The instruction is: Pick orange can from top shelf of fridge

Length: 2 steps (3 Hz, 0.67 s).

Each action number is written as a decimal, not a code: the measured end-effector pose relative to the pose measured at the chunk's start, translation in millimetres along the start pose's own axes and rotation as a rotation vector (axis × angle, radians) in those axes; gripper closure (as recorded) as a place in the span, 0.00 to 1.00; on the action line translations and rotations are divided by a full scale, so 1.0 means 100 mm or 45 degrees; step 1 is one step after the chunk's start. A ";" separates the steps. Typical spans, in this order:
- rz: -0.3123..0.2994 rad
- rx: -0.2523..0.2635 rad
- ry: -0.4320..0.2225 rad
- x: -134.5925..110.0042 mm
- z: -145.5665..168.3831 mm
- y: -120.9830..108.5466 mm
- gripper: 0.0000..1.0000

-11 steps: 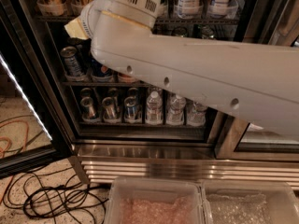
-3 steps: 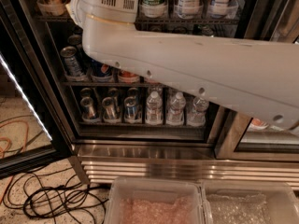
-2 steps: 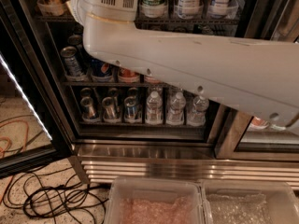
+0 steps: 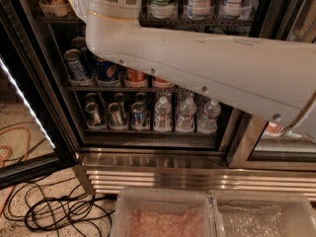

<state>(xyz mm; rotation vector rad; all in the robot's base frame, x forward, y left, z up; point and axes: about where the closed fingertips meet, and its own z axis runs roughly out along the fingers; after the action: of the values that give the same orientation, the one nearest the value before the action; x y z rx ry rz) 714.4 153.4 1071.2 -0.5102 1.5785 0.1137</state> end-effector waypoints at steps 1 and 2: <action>0.000 -0.002 -0.022 -0.06 0.07 0.01 0.32; -0.004 0.010 -0.033 -0.09 0.15 -0.02 0.32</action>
Offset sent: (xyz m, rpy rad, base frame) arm 0.0257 0.0074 0.0071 0.0306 -0.0246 -0.0122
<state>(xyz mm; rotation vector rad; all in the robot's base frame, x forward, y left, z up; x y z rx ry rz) 728.4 159.7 1079.4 -0.5034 1.5521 0.1114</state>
